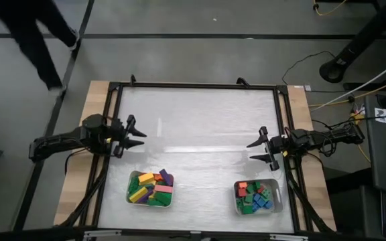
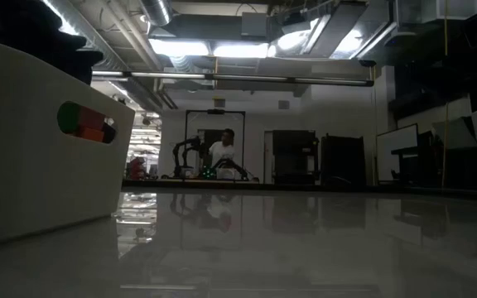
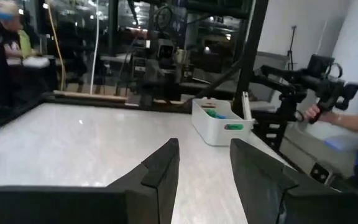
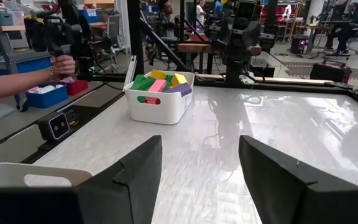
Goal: Sort blocks by size
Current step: Return to Home Position
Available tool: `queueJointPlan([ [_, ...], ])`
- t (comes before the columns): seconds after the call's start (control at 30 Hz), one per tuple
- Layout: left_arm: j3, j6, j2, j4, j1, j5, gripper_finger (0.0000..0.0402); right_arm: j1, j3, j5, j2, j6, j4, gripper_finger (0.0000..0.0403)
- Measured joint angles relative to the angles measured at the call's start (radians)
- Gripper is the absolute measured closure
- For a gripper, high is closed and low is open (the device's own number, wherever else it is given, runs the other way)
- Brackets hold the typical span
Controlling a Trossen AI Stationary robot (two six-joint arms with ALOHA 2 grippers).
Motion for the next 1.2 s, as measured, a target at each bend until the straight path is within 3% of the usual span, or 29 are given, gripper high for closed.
queueJointPlan([
  [0.23,-0.042,0.036,0.000,0.094,0.001,-0.031,0.0271,0.000,0.000,-0.001,0.000,0.000,-0.001,0.0189],
  [0.63,-0.042,0.009,0.007,0.020,0.001,-0.353,0.0271,0.000,0.000,0.005,0.000,0.000,-0.002,0.0189],
  [0.97,-0.042,0.010,0.021,0.015,0.001,-0.370,0.0271,0.000,0.001,0.117,0.000,0.029,0.009,0.0189],
  [1.2,-0.042,0.010,0.042,0.014,0.001,-0.370,0.0271,0.000,0.001,0.124,0.000,0.016,0.008,0.0189],
])
